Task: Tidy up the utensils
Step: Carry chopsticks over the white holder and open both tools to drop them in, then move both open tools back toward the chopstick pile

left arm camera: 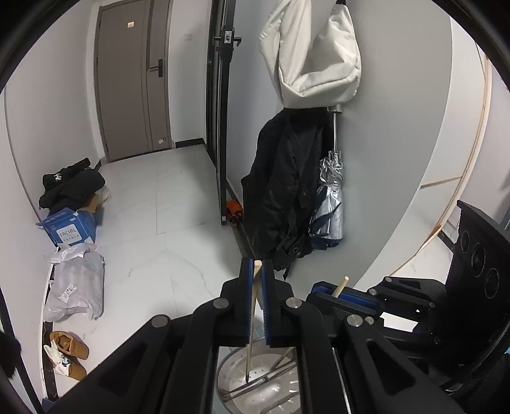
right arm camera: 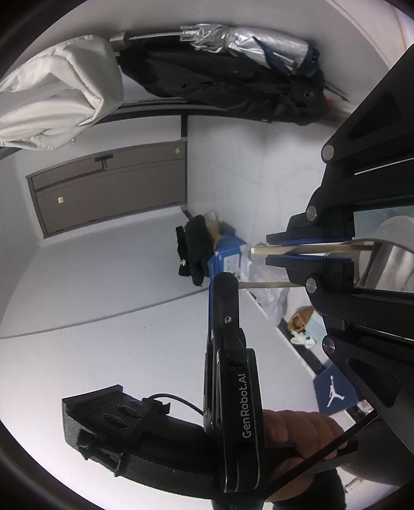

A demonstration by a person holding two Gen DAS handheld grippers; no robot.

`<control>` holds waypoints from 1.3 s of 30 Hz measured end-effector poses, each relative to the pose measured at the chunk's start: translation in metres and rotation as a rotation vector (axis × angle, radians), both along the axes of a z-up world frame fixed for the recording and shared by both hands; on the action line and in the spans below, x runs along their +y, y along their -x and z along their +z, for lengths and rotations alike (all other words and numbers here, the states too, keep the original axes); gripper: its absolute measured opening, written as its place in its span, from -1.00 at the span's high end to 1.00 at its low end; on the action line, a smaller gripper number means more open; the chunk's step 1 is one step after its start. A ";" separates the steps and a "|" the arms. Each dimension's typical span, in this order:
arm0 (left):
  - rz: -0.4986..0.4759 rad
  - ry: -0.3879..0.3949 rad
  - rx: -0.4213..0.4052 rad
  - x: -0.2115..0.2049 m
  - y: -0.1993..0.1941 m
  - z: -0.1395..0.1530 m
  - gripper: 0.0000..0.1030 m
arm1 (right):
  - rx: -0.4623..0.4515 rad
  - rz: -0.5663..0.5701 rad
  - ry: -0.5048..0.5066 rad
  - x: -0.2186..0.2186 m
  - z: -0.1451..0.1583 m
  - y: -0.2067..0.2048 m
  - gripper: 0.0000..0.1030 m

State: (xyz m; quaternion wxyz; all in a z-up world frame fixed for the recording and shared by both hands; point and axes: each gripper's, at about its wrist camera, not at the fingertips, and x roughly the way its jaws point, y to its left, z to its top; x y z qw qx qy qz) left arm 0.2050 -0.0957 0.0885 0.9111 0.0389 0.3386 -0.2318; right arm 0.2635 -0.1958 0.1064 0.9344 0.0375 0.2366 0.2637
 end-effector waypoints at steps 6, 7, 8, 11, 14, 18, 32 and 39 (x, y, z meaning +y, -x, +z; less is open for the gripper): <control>-0.022 0.016 0.036 0.000 0.005 -0.004 0.95 | 0.035 0.010 -0.004 0.001 -0.008 0.004 0.90; -0.020 0.031 0.048 0.003 0.004 -0.006 0.95 | 0.038 0.012 -0.001 0.001 -0.009 0.004 0.89; -0.010 0.055 0.068 0.007 0.002 -0.009 0.95 | 0.042 0.017 0.005 0.002 -0.010 0.005 0.88; 0.052 0.129 0.128 0.023 -0.005 -0.013 0.88 | 0.057 0.029 0.024 0.004 -0.012 0.007 0.84; 0.119 0.150 0.100 0.037 -0.001 -0.006 0.45 | 0.070 0.023 0.023 0.000 -0.010 0.011 0.80; 0.175 0.174 0.038 0.053 0.015 0.005 0.12 | 0.077 -0.008 0.016 -0.009 -0.005 0.023 0.58; 0.394 0.164 -0.068 0.078 0.086 0.021 -0.73 | -0.030 -0.078 0.017 0.006 0.027 0.105 -0.24; 0.456 0.149 -0.123 0.088 0.126 0.015 -0.94 | -0.094 -0.095 0.014 0.026 0.030 0.146 -0.66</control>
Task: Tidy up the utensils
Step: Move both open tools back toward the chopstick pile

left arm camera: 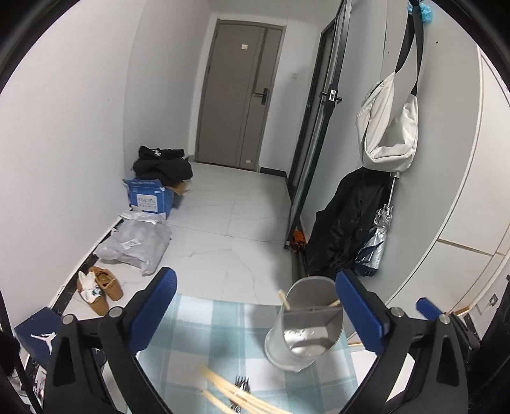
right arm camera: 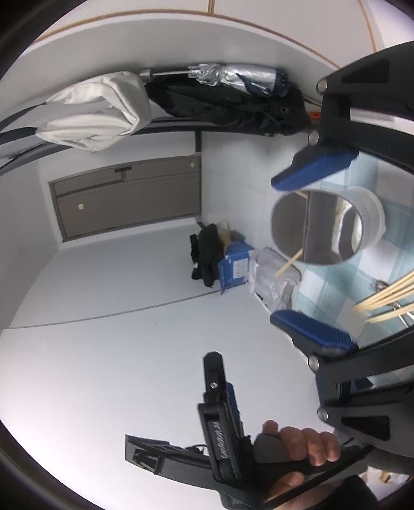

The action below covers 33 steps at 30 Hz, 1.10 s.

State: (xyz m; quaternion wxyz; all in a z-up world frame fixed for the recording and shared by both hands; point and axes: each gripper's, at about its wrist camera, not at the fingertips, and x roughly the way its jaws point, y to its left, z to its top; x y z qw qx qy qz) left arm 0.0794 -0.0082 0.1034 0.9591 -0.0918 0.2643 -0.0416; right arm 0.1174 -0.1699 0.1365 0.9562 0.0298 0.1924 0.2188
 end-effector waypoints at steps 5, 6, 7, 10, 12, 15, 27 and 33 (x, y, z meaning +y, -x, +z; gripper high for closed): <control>0.045 -0.003 -0.034 0.010 0.022 -0.009 -0.97 | -0.076 -0.038 0.019 0.013 -0.002 0.028 -1.00; 0.053 -0.004 -0.034 0.012 0.024 -0.012 -0.97 | -0.100 -0.039 0.022 0.016 -0.003 0.034 -1.00; 0.059 -0.005 -0.034 0.015 0.028 -0.014 -0.97 | -0.112 -0.038 0.026 0.018 -0.003 0.038 -1.00; 0.079 -0.004 -0.028 0.021 0.035 -0.025 -0.97 | -0.121 -0.046 0.040 0.028 -0.008 0.047 -1.00; 0.094 -0.007 -0.020 0.025 0.035 -0.033 -0.97 | -0.104 -0.033 0.033 0.033 -0.012 0.051 -1.00; 0.114 -0.006 -0.019 0.030 0.043 -0.042 -0.97 | -0.083 -0.076 0.040 0.040 -0.026 0.059 -1.00; 0.195 0.034 0.040 0.056 0.053 -0.091 -0.97 | 0.025 -0.054 0.139 0.065 -0.071 0.063 -1.00; 0.219 0.051 0.096 0.067 0.045 -0.124 -0.97 | 0.089 -0.008 0.212 0.079 -0.091 0.057 -1.00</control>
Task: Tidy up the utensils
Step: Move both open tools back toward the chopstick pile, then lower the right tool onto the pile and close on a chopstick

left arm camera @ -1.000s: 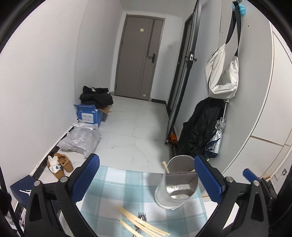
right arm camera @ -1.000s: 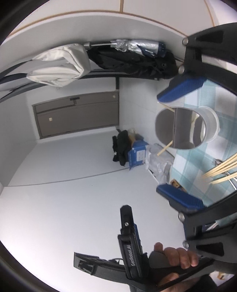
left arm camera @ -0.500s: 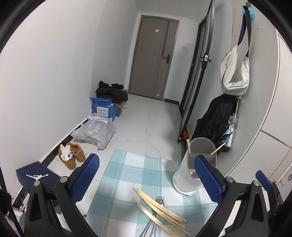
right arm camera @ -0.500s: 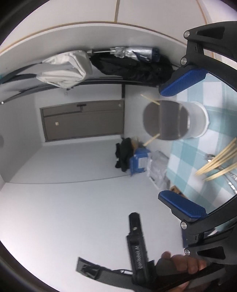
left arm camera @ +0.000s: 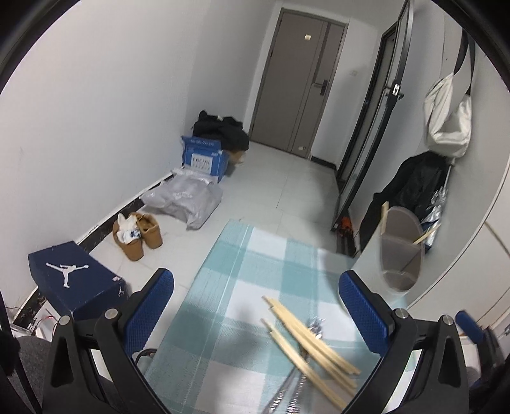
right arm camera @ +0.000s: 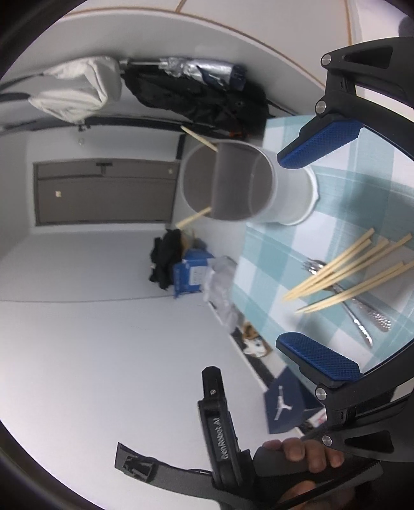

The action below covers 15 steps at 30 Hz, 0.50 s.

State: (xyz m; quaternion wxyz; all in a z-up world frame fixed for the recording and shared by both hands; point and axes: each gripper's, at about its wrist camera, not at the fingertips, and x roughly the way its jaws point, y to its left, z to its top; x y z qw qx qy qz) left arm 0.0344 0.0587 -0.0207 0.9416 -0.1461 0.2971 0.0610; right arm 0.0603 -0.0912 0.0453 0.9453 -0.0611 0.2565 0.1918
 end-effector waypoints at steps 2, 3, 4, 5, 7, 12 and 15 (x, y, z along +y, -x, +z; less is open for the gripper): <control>-0.008 0.003 0.023 0.003 -0.003 -0.012 -0.97 | 0.032 0.018 0.014 0.004 -0.007 -0.005 -1.00; -0.010 0.007 0.032 0.006 -0.004 -0.016 -0.97 | 0.058 0.034 0.019 0.006 -0.012 -0.009 -1.00; -0.012 0.014 0.042 0.008 -0.005 -0.020 -0.97 | 0.075 0.040 0.023 0.008 -0.015 -0.012 -1.00; -0.012 0.025 0.052 0.012 -0.006 -0.024 -0.97 | 0.102 0.050 0.031 0.011 -0.020 -0.016 -1.00; 0.001 0.046 0.073 0.020 -0.006 -0.034 -0.97 | 0.148 0.084 0.039 0.016 -0.029 -0.023 -1.00; 0.037 0.124 0.155 0.042 -0.016 -0.047 -0.97 | 0.215 0.142 0.066 0.032 -0.046 -0.042 -0.98; 0.055 0.155 0.166 0.050 -0.018 -0.047 -0.97 | 0.289 0.164 0.052 0.043 -0.057 -0.060 -0.88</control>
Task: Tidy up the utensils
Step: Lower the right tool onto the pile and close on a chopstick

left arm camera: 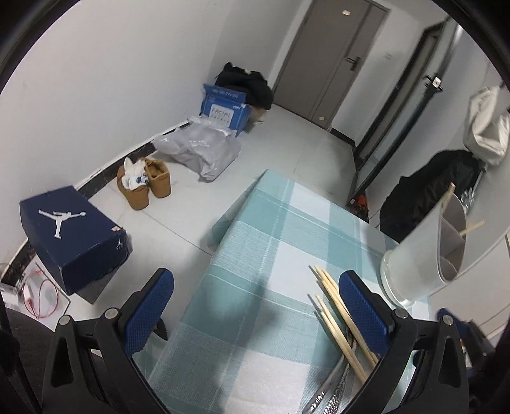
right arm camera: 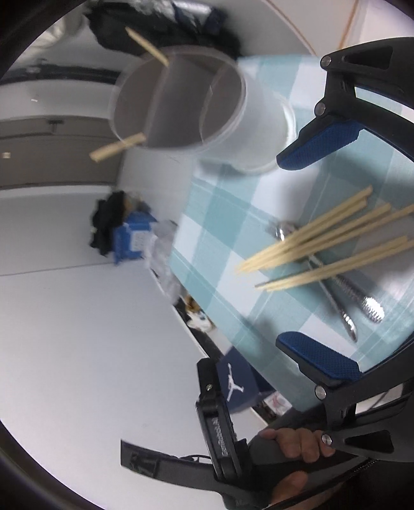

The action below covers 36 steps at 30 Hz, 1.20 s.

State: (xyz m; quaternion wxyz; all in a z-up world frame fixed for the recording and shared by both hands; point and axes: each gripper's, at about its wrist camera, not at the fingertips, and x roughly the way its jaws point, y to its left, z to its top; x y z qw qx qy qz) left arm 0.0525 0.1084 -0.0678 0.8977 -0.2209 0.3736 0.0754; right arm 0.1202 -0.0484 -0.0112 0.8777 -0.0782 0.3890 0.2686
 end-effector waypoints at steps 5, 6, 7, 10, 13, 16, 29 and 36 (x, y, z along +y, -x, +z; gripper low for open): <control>0.012 0.070 0.026 0.009 -0.005 -0.007 -0.97 | 0.093 0.046 0.038 0.027 -0.018 -0.028 -0.54; 0.018 0.097 0.036 0.012 -0.006 -0.008 -0.97 | 0.112 0.055 0.048 0.032 -0.022 -0.032 -0.46; 0.020 0.107 0.040 0.014 -0.008 -0.010 -0.97 | 0.136 0.067 0.064 0.039 -0.027 -0.037 -0.38; 0.032 0.153 0.066 0.020 -0.012 -0.015 -0.97 | 0.197 0.089 0.084 0.056 -0.042 -0.051 -0.16; 0.042 0.179 0.080 0.026 -0.015 -0.018 -0.97 | 0.233 0.108 0.086 0.067 -0.050 -0.060 -0.03; 0.052 0.218 0.086 0.033 -0.015 -0.020 -0.97 | 0.257 0.125 0.106 0.077 -0.058 -0.066 0.12; 0.047 0.297 0.079 0.041 -0.017 -0.020 -0.97 | 0.307 0.169 0.154 0.090 -0.069 -0.077 0.58; 0.045 0.301 0.077 0.041 -0.018 -0.019 -0.97 | 0.248 0.202 0.216 0.095 -0.068 -0.070 0.87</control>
